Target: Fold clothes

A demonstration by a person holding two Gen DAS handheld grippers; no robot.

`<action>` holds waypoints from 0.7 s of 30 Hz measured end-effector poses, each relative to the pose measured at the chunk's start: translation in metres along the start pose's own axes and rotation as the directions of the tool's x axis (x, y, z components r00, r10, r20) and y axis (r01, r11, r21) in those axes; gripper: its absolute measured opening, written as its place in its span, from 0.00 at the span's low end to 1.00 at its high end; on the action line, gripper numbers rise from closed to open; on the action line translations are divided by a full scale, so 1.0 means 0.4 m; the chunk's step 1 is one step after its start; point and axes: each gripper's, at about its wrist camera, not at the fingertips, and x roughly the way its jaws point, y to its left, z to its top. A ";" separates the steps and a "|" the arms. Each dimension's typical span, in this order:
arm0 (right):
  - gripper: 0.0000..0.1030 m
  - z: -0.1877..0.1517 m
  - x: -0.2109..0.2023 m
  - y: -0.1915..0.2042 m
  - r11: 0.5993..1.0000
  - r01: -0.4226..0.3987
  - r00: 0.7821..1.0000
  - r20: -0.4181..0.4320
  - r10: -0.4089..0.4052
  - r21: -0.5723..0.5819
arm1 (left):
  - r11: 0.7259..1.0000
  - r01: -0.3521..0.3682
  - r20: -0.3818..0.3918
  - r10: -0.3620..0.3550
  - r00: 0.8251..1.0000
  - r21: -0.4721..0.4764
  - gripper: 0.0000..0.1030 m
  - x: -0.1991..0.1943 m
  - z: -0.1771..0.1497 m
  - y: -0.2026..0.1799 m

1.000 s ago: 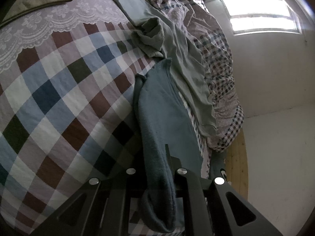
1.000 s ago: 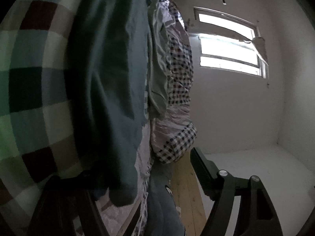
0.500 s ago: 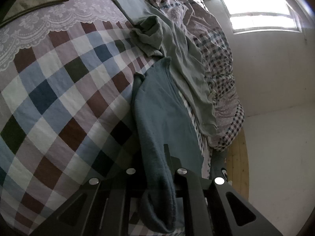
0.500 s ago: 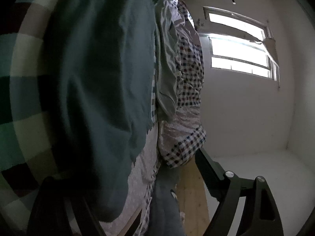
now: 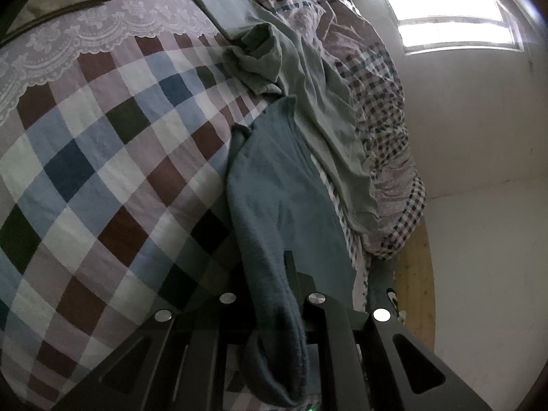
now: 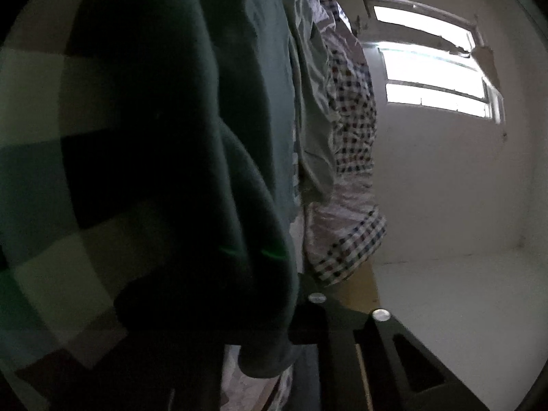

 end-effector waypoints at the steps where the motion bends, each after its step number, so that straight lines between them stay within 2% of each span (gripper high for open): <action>1: 0.05 -0.002 -0.009 -0.009 1.000 -0.019 1.000 0.005 0.019 0.013 | 1.000 0.003 0.000 -0.003 1.000 -0.003 0.09 -0.001 0.000 0.001; 5: 0.04 -0.022 -0.062 -0.058 0.995 -0.053 0.998 0.024 0.051 0.086 | 0.999 0.043 0.000 -0.043 0.999 -0.024 0.09 -0.017 -0.003 0.004; 11: 0.04 -0.046 -0.145 -0.172 0.970 -0.039 0.999 0.025 0.034 0.242 | 0.993 0.119 0.005 -0.119 0.993 0.005 0.09 -0.064 -0.015 -0.025; 18: 0.04 -0.057 -0.218 -0.367 0.926 -0.012 0.999 0.038 -0.002 0.378 | 0.968 0.206 0.036 -0.213 0.976 0.145 0.09 -0.188 -0.065 -0.132; 21: 0.04 -0.064 -0.256 -0.457 0.901 0.001 0.999 0.043 -0.022 0.434 | 0.947 0.259 0.055 -0.274 0.960 0.189 0.09 -0.262 -0.084 -0.186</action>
